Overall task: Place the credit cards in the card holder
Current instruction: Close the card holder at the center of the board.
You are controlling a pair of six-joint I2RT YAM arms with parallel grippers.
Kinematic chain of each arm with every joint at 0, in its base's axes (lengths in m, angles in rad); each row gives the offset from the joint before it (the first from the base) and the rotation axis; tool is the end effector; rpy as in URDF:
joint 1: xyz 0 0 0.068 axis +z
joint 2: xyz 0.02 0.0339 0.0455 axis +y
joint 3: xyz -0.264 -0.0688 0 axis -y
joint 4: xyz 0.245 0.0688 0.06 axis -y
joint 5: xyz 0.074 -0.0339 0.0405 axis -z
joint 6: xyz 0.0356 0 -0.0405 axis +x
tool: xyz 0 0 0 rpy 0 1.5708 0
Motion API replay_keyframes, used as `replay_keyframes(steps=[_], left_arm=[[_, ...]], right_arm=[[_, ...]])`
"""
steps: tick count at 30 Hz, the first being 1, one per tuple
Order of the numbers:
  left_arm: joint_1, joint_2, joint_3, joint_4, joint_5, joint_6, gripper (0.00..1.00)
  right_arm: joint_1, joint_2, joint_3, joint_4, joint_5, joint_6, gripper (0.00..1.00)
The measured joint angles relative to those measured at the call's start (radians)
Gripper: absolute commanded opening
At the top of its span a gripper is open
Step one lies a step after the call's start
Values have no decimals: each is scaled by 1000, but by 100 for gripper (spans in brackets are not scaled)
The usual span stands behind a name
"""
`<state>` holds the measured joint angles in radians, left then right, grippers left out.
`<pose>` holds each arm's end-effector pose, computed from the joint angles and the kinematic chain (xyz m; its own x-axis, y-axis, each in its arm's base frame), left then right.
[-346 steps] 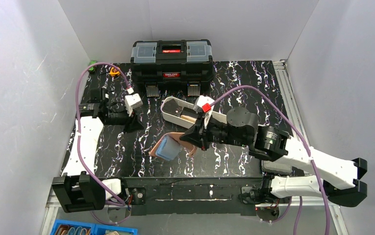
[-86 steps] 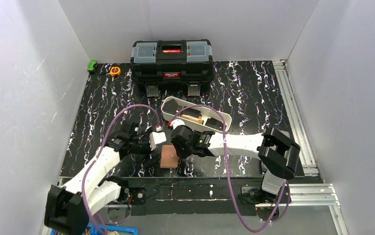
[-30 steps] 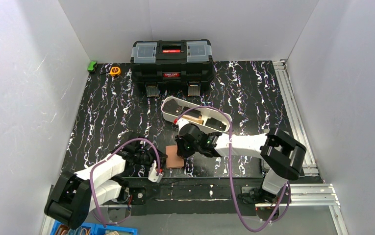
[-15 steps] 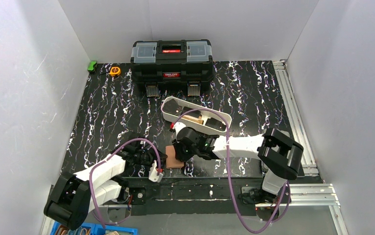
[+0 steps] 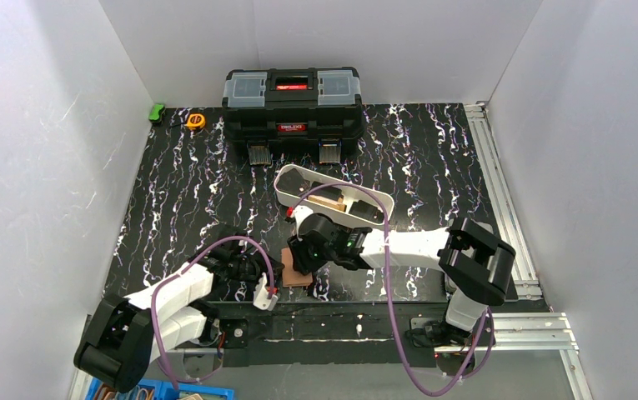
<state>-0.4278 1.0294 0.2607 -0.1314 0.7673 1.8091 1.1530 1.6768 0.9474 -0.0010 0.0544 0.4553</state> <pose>0.1387 -0.0904 0.1345 0.8399 0.3858 -0.3817 0.5295 -0.4282 0.7323 0.1447 0.3211 0.1844 -0.6372 -0.3532 -0.6850 -0.6859 0.6653 0.2950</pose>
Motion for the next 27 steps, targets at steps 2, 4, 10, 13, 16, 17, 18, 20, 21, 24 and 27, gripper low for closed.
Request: replay_keyframes(steps=[2, 4, 10, 13, 16, 17, 18, 20, 21, 24, 27], left_arm=[[0, -2, 0, -1, -1, 0, 16], [0, -4, 0, -3, -2, 0, 16], [0, -5, 0, -4, -4, 1, 15], [0, -5, 0, -4, -5, 2, 15], [0, -5, 0, -5, -5, 5, 15], [0, -5, 0, -5, -6, 6, 15], [0, -5, 0, -5, -6, 9, 15], [0, -5, 0, -5, -6, 10, 15], [0, -5, 0, -5, -6, 10, 15], [0, -5, 0, -5, -5, 13, 15], [0, -5, 0, -5, -6, 13, 15]], right_arm=[[0, -2, 5, 0, 9, -6, 42], [0, -6, 5, -2, 19, -8, 39], [-1, -50, 0, -1, 50, 7, 22], [-11, -98, -41, 17, 55, 24, 18], [-42, -169, -109, 37, 29, 45, 10], [-59, -196, -130, 44, 21, 49, 11], [-72, -214, -147, 51, 16, 54, 15], [-101, -238, -170, 58, -2, 56, 30], [-111, -239, -174, 63, -13, 55, 34], [-110, -230, -190, 82, -54, 38, 38], [-103, -227, -214, 95, -85, 21, 38]])
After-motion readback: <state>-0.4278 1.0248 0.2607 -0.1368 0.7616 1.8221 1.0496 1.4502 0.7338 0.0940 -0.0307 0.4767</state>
